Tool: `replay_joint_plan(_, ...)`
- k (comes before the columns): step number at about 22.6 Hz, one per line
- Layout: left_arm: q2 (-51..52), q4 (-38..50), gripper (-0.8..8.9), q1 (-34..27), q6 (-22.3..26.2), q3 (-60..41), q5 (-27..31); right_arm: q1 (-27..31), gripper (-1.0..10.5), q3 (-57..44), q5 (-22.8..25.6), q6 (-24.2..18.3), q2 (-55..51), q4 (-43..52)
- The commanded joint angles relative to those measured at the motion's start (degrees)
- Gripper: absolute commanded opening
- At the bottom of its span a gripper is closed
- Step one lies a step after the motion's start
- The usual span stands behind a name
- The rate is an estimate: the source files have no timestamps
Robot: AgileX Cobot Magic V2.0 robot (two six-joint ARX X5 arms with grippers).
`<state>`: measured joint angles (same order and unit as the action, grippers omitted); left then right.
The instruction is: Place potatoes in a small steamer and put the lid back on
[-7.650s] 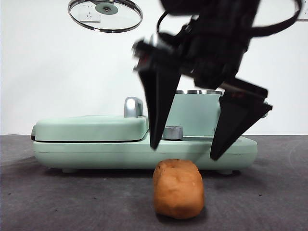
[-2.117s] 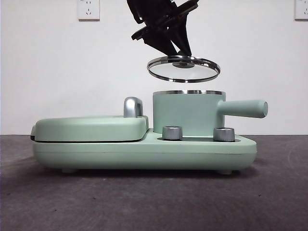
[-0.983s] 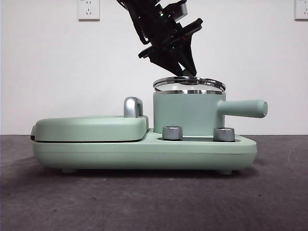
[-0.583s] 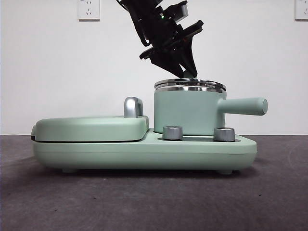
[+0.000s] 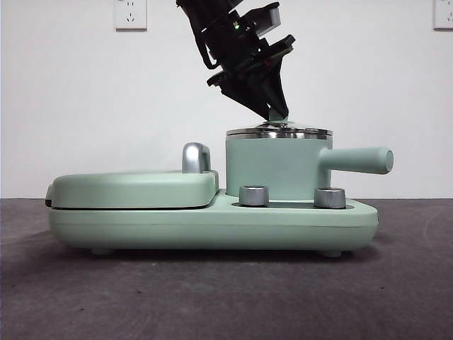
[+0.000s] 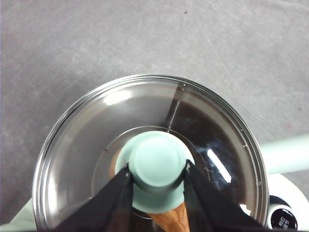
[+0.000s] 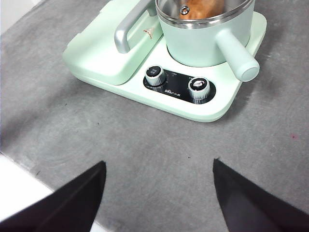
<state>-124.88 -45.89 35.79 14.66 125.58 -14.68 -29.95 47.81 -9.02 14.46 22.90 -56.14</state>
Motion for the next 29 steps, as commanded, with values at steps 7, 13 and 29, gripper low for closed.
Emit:
replay_joint_plan(7,-3.08,-5.51,0.31,0.87,3.76,0.98,-3.54,-0.35,3.5,0.24,-0.02,1.66,0.17,0.39)
replay_joint_plan(13,-1.07,-5.92,4.74,0.44,-5.05,1.03,-3.52,-0.35,3.5,0.24,0.0,1.66,0.17,0.39)
replay_joint_plan(29,42.4,-20.35,4.9,-2.21,-9.81,-22.43,-3.56,-0.35,3.5,0.24,-0.13,1.64,0.17,0.44)
